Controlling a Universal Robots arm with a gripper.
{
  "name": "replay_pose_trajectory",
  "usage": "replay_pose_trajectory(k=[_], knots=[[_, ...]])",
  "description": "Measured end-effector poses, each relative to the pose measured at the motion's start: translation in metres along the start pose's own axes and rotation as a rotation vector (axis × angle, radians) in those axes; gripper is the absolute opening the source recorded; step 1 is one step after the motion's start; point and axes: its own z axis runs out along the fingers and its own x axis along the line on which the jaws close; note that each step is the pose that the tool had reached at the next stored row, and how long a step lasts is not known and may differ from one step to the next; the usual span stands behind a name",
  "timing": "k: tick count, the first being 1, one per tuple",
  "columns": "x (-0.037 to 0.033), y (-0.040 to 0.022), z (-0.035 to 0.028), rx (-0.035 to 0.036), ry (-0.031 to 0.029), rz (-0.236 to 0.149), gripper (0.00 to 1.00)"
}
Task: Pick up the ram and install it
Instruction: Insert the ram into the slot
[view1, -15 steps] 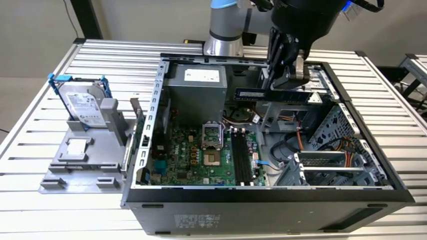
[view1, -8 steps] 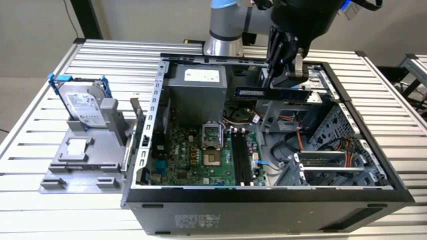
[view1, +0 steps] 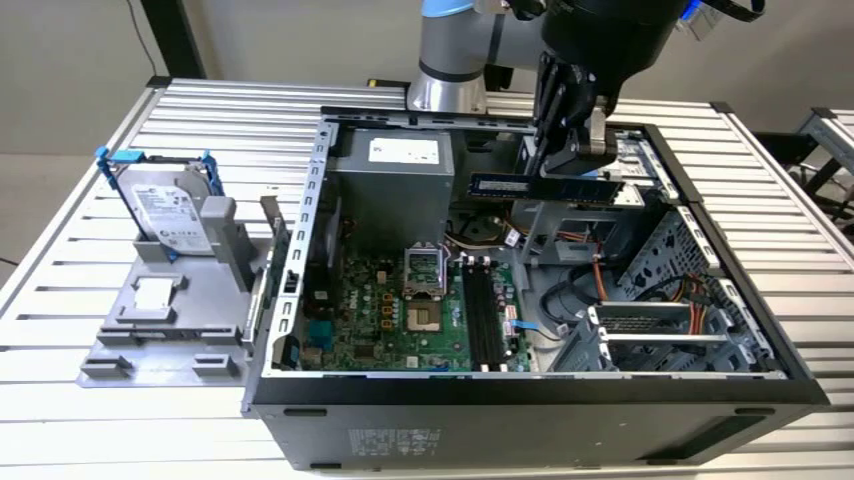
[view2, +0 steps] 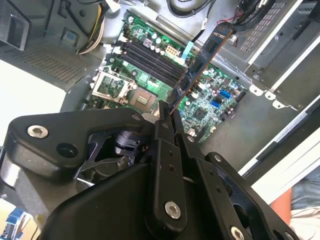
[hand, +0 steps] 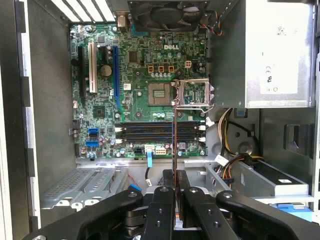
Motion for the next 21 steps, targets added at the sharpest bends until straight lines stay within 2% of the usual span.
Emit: replay_pose_trajectory(k=[3, 6, 21], knots=[[0.0, 0.0, 0.0, 0.0, -0.0001, 0.003, 0.0], [0.0, -0.0001, 0.0, 0.0009, -0.0008, 0.035, 0.0], [0.0, 0.0, 0.0, 0.0063, -0.0039, 0.247, 0.0]])
